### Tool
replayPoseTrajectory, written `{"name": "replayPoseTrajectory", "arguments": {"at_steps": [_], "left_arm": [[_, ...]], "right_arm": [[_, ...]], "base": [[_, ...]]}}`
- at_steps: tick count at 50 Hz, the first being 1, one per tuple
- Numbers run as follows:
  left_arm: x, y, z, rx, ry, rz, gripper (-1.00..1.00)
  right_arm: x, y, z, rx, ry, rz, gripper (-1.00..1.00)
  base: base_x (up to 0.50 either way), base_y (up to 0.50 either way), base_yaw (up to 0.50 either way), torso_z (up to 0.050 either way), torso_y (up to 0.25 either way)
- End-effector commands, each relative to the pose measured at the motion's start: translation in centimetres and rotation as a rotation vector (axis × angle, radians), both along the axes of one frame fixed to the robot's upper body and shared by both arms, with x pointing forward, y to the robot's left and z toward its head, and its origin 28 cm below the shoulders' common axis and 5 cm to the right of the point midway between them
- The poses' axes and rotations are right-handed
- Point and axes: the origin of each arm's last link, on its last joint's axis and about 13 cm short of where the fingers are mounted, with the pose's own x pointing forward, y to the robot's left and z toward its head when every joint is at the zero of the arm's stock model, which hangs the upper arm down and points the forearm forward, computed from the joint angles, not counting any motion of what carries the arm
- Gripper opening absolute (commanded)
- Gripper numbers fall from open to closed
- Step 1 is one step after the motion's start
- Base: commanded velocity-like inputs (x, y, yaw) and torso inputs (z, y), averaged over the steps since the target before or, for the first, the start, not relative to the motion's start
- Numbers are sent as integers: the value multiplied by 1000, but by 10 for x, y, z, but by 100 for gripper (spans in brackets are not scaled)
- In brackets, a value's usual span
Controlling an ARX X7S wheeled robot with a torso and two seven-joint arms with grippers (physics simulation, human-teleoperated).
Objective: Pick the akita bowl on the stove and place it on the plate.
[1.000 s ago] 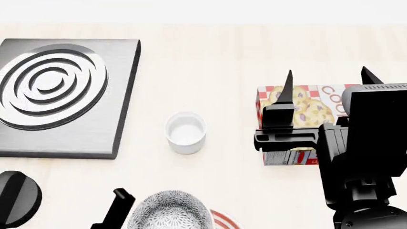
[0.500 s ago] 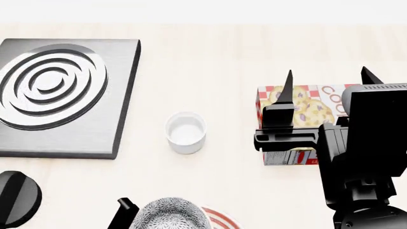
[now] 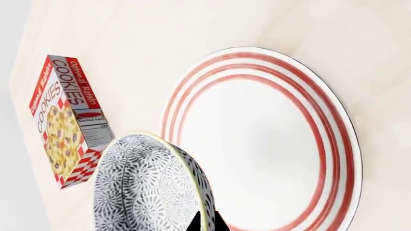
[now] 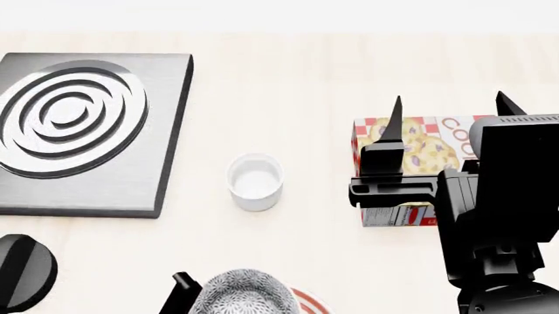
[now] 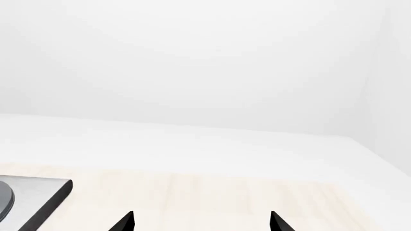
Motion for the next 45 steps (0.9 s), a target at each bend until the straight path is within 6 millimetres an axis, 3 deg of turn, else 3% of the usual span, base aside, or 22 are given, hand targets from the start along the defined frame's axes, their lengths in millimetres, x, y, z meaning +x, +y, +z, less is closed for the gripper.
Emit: {"name": "replayPoseTrajectory", "arguments": {"at_steps": [1, 45], "left_arm": [[0, -4, 1, -12, -35, -16, -100], [0, -16, -16, -7, -32, -41, -100]], "right_arm": [[0, 0, 0, 0, 0, 0, 100], [0, 0, 0, 1, 1, 4, 100]], "base": [[0, 0, 0, 0, 0], [0, 0, 0, 0, 0]]}}
